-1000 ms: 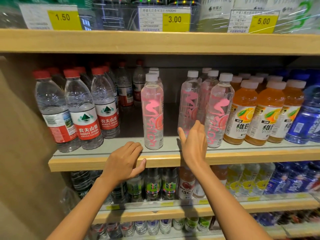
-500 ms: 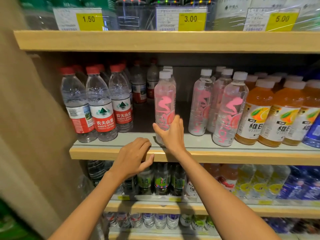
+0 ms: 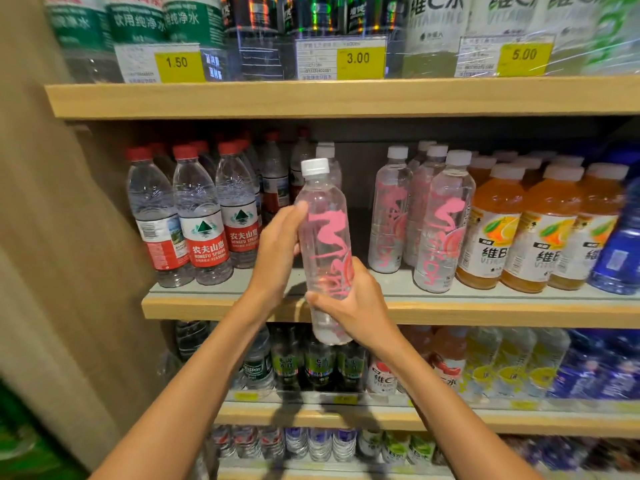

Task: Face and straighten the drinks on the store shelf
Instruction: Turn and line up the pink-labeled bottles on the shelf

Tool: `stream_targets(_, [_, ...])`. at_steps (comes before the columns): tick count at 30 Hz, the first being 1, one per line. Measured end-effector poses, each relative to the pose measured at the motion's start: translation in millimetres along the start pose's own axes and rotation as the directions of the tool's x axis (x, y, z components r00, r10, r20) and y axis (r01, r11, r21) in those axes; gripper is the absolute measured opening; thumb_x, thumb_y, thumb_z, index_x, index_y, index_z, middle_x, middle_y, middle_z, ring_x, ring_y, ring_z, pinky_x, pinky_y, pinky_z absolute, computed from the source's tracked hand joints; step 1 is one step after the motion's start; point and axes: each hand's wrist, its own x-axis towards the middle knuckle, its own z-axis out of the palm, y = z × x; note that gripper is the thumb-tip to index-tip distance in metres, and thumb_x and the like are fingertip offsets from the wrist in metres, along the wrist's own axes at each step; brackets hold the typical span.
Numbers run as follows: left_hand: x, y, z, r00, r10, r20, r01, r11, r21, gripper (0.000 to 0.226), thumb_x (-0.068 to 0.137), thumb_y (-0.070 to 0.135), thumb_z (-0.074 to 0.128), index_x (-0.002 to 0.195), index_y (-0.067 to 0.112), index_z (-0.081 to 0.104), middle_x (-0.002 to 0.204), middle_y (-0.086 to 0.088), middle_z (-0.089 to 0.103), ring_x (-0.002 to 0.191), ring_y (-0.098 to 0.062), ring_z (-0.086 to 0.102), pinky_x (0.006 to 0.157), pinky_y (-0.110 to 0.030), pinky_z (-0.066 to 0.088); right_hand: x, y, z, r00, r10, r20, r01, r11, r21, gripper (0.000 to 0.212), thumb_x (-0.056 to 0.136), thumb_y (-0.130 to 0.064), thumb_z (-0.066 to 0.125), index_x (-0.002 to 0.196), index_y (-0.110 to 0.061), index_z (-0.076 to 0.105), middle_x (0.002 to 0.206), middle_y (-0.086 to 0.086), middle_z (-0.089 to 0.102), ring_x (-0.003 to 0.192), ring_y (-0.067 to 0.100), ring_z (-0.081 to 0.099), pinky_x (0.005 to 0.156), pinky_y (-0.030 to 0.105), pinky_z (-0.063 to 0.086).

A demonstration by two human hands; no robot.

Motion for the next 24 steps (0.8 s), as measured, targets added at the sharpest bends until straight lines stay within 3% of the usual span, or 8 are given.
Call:
stream_targets(2, [-6.4,8.2,13.8,1.0,-0.018,0.014,0.019,0.999,-0.045,0.059,0.08,0.053,0.057,0.118,0.008,0.06,0.114,-0.015,0.067,0.104,-0.029,0.065,0.093,-0.042,0.051,-10.5,-3.1,2.2,1.0,-0.011,-0.009,0.011,1.0,0.009,0.045,0.064,-0.022,0.079,0.101,-0.017,0.052,0.086,-0.006,0.067,0.076,0.002,0.064,0.067,0.018,0.05])
stream_targets(5, [-13.6,13.2,27.0,1.0,-0.008,-0.02,0.006,0.998,-0.069,0.049,0.08,0.043,0.07,0.118,0.013,0.06,0.11,-0.011,0.069,0.099,-0.024,0.068,0.087,-0.037,0.055,-20.6,-6.6,3.1,0.998,-0.031,-0.047,0.031,0.999,-0.011,0.043,0.057,-0.028,0.069,0.093,-0.024,0.047,0.078,-0.011,0.061,0.066,-0.008,0.058,0.055,0.006,0.04])
stream_targets(9, [-16.6,16.1,38.2,0.994,-0.016,-0.111,0.002,0.993,-0.118,0.022,0.08,0.026,0.075,0.098,0.016,0.067,0.097,-0.011,0.072,0.091,-0.027,0.069,0.085,-0.042,0.054,-28.7,-5.0,-1.4,0.999,-0.043,-0.029,0.043,0.999,-0.002,0.044,0.064,-0.025,0.074,0.098,-0.027,0.046,0.088,-0.008,0.065,0.074,-0.003,0.061,0.06,0.01,0.042])
stream_targets(12, [-14.9,16.8,39.4,0.996,-0.023,-0.088,0.01,0.989,-0.145,0.012,0.079,0.023,0.075,0.087,0.018,0.069,0.084,-0.007,0.07,0.077,-0.021,0.066,0.072,-0.04,0.055,-33.5,-0.1,-11.7,0.999,0.012,0.052,-0.022,0.979,0.202,0.049,0.067,-0.044,0.072,0.108,-0.028,0.051,0.101,-0.007,0.068,0.093,0.004,0.065,0.08,0.021,0.052])
stream_targets(14, [-10.4,18.2,34.3,0.995,-0.087,0.041,0.095,0.965,-0.246,0.026,0.068,0.028,0.077,0.088,0.015,0.067,0.079,-0.006,0.07,0.068,-0.019,0.066,0.061,-0.033,0.054,-33.5,4.1,-22.4,0.975,0.071,0.211,-0.159,0.885,0.437,0.064,0.067,-0.058,0.072,0.118,-0.026,0.054,0.114,-0.004,0.068,0.106,0.012,0.065,0.09,0.026,0.052])
stream_targets(16, [-4.2,22.7,28.5,0.956,-0.141,0.259,0.239,0.884,-0.401,0.041,0.059,0.035,0.075,0.091,0.012,0.065,0.078,-0.006,0.069,0.064,-0.019,0.065,0.061,-0.03,0.055,-34.7,8.1,-29.6,0.893,0.068,0.446,-0.365,0.69,0.626,0.078,0.067,-0.068,0.069,0.124,-0.016,0.057,0.114,0.007,0.069,0.103,0.023,0.067,0.089,0.033,0.053])
stream_targets(19, [1.6,27.1,29.2,0.841,-0.072,0.537,0.407,0.738,-0.538,0.051,0.053,0.039,0.083,0.089,0.007,0.067,0.079,-0.006,0.067,0.064,-0.018,0.063,0.065,-0.029,0.055,-36.8,10.5,-28.2,0.714,-0.07,0.696,-0.604,0.441,0.664,0.084,0.071,-0.07,0.064,0.124,-0.005,0.057,0.109,0.019,0.066,0.097,0.032,0.066,0.089,0.042,0.052])
stream_targets(24, [4.7,20.4,33.8,0.678,0.066,0.732,0.549,0.617,-0.563,0.057,0.056,0.041,0.084,0.095,0.005,0.063,0.08,-0.004,0.062,0.065,-0.018,0.061,0.064,-0.026,0.051,-39.8,3.7,-18.5,0.644,-0.2,0.738,-0.621,0.427,0.657,0.074,0.073,-0.064,0.067,0.119,-0.006,0.055,0.102,0.011,0.066,0.09,0.024,0.065,0.085,0.036,0.052])
